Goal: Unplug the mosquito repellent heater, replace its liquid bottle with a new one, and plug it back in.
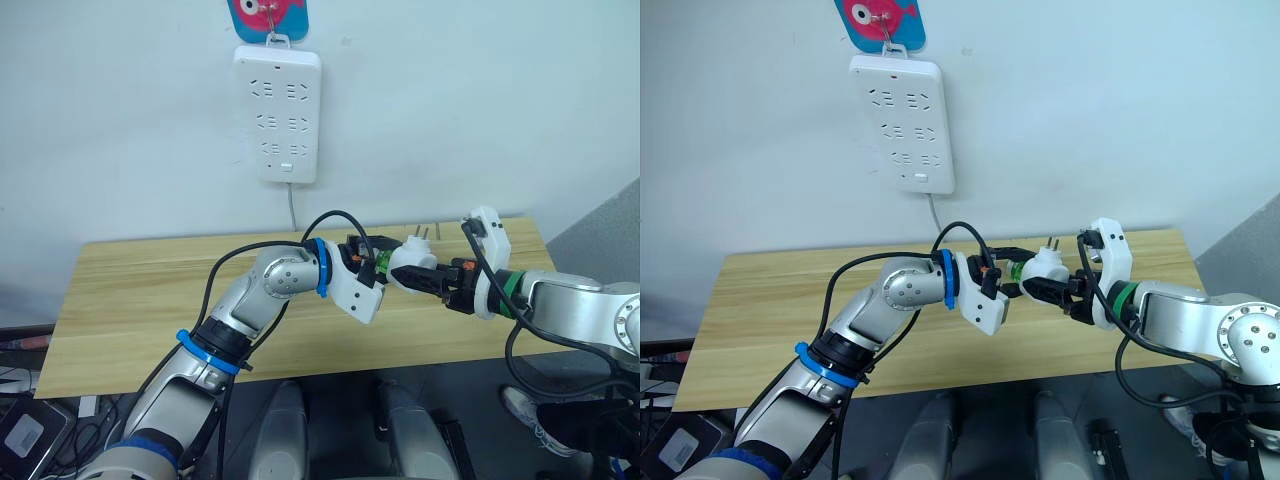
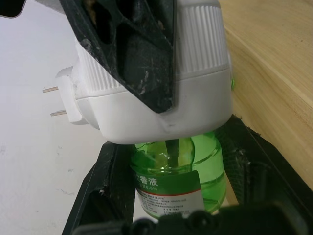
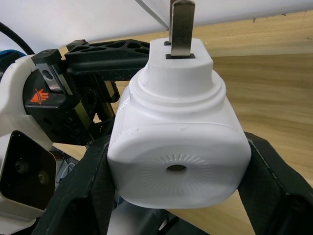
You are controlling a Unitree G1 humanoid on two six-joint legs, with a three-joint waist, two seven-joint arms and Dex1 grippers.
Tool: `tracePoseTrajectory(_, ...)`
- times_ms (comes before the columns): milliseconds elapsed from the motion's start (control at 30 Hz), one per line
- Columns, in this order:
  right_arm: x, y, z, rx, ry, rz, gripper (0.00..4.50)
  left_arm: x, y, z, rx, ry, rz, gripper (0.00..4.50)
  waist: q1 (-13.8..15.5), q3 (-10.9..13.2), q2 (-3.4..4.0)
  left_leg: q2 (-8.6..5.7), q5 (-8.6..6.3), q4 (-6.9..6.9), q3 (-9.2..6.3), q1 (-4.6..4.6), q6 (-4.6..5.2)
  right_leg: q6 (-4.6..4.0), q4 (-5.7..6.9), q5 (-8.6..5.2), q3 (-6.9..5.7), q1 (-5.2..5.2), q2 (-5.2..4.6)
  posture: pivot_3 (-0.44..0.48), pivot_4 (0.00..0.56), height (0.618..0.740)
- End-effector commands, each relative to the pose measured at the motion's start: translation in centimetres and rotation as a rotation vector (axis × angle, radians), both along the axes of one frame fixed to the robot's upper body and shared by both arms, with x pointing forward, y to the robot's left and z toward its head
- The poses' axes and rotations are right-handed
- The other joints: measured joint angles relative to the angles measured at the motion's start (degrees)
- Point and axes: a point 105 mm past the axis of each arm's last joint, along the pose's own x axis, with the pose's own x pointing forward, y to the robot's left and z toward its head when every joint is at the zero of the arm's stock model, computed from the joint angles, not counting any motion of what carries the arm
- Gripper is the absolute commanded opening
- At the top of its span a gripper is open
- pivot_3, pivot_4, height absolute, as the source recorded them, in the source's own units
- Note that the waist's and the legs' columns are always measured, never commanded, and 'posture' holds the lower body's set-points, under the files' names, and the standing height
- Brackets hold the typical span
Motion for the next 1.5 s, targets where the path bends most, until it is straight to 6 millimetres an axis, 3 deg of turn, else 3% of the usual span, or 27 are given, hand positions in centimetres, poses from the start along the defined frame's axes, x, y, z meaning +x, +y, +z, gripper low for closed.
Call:
tracePoseTrajectory(33,-0.2,0.9,2.5,0.084,-0.08,0.04,3.71,-0.4,-0.6,0.6,-0.024,-0.047,-0.028,2.25,0.0,0.0,0.0,0.0,0.0,0.0,-0.01,0.0,0.0,0.0,0.0,0.0,-0.02,0.0,0.0,0.163,0.299,0.74)
tracePoseTrajectory(133,-0.1,0.8,2.9,0.085,-0.107,0.033,4.45,0.0,-0.5,0.6,-0.036,-0.057,-0.018,2.25,0.0,0.0,0.0,0.01,0.0,-0.01,-0.01,0.0,0.0,0.0,0.0,0.0,-0.02,0.0,0.01,0.16,0.298,0.74)
tracePoseTrajectory(233,-0.2,0.5,3.2,0.021,-0.18,0.04,4.45,0.4,-0.2,0.4,-0.051,-0.036,-0.003,2.25,0.0,0.0,0.0,0.01,0.0,-0.02,-0.01,-0.02,0.0,0.0,-0.04,-0.01,-0.02,-0.01,0.0,0.157,0.297,0.74)
tracePoseTrajectory(333,0.0,0.0,4.1,-0.106,-0.359,0.037,4.45,0.9,0.0,0.1,-0.148,0.088,0.053,2.25,0.02,0.0,0.0,0.01,0.0,-0.05,0.0,-0.03,0.01,0.0,-0.08,-0.01,-0.03,-0.03,0.0,0.156,0.292,0.74)
tracePoseTrajectory(433,0.4,-0.5,5.3,-0.104,-0.494,-0.041,4.45,1.0,0.3,-0.3,-0.247,0.197,0.086,2.25,0.02,0.0,0.0,0.04,0.0,-0.08,-0.03,-0.03,0.01,0.0,-0.12,-0.01,-0.08,-0.02,0.01,0.154,0.287,0.74)
tracePoseTrajectory(567,-0.4,-0.5,6.7,-0.083,-0.673,-0.137,4.45,2.0,0.9,0.3,-0.603,0.522,0.203,2.25,-0.01,0.0,0.0,0.04,0.0,-0.1,-0.04,-0.06,0.01,0.0,-0.15,-0.01,-0.1,-0.04,0.02,0.136,0.278,0.74)
tracePoseTrajectory(733,-0.9,0.1,5.4,-0.061,-0.707,-0.237,4.45,2.5,1.0,2.2,-0.899,0.738,0.192,2.25,-0.07,-0.04,0.0,0.03,0.0,-0.03,-0.06,-0.07,-0.01,0.01,-0.13,-0.01,-0.13,-0.02,0.02,0.111,0.264,0.74)
tracePoseTrajectory(1000,0.0,2.2,4.5,0.011,-0.724,-0.266,4.45,0.7,-0.6,2.7,-0.931,0.871,0.095,2.25,-0.26,-0.11,0.0,0.02,0.0,-0.02,-0.02,-0.03,-0.01,0.02,-0.12,0.0,-0.05,0.0,0.04,0.105,0.248,0.74)
tracePoseTrajectory(1500,2.1,3.0,4.3,0.048,-0.695,-0.28,4.45,0.0,-0.6,2.8,-0.876,0.836,0.068,2.25,-0.24,-0.87,-0.04,0.02,0.0,-0.03,-0.02,-0.03,-0.01,0.0,-0.13,0.0,-0.06,0.0,0.05,0.126,0.232,0.74)
